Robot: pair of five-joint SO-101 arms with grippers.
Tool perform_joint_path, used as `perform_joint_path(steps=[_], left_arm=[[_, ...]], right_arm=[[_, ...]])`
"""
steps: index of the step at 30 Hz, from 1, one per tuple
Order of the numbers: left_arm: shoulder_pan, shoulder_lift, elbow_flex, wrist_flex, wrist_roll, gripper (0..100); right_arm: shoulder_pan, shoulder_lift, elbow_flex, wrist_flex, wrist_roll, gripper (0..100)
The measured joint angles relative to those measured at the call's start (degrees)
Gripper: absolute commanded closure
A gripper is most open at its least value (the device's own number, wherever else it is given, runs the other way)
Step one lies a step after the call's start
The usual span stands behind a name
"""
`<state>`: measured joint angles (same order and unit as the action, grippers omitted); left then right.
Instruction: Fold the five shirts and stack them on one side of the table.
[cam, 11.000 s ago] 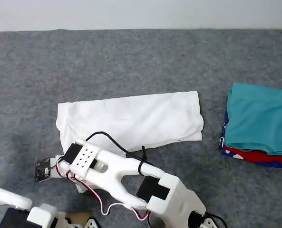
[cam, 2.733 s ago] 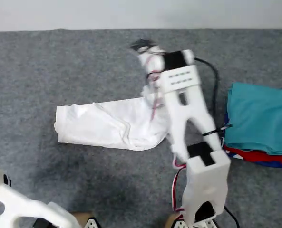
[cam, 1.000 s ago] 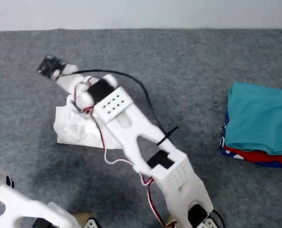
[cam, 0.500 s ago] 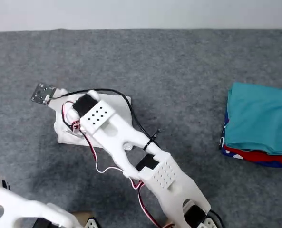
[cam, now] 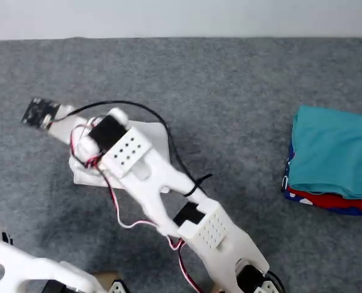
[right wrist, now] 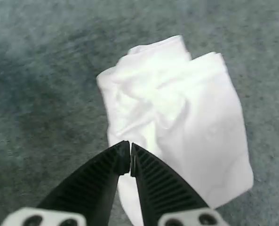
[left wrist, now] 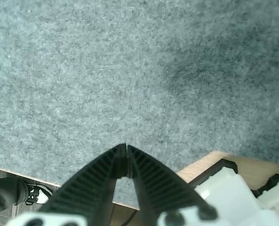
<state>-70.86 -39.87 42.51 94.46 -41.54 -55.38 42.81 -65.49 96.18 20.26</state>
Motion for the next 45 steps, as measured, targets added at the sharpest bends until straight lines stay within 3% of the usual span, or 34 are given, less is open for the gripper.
perform_joint_path(steps=[18,31,45], left_arm=[[0.0,0.0,0.0,0.0,0.0,99],[0.0,0.0,0.0,-1.41,0.26,99],[0.0,0.0,0.18,-1.41,0.26,99]], right_arm=[[2.81,16.62,-0.09,-13.27,5.63,98.8],[-8.53,16.62,-6.68,-10.9,5.71,98.8],[-0.62,16.62,-20.4,-2.11,5.71,98.8]])
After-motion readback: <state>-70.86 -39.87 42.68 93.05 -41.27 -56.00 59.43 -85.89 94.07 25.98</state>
